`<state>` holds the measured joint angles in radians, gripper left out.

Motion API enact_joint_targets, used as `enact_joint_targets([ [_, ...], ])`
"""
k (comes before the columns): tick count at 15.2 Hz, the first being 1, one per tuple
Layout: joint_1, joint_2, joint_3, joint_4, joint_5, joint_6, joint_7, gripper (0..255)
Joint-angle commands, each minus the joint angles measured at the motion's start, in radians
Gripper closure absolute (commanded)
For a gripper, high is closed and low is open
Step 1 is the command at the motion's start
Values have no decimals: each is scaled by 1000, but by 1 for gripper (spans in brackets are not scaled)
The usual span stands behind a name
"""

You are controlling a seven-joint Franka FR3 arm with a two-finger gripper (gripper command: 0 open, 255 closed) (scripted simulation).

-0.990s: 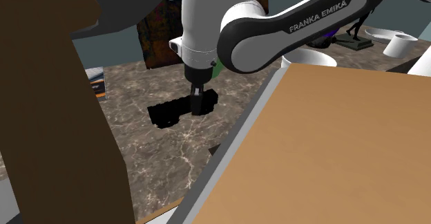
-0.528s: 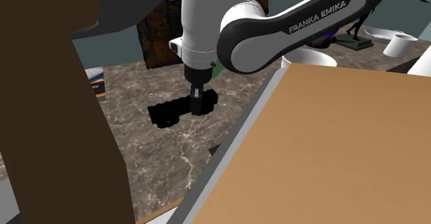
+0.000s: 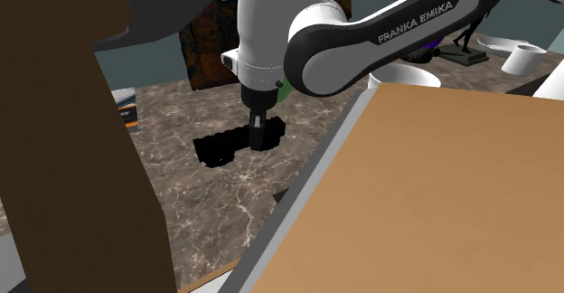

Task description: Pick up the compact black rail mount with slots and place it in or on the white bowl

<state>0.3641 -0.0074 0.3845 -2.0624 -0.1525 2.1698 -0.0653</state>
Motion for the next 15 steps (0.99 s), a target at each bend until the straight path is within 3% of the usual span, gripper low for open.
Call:
enact_joint_targets([
  [1,0,-5,0,9,3,-13,-3,255],
  [15,-1,-46,-2,154,34,-193,-41,255],
])
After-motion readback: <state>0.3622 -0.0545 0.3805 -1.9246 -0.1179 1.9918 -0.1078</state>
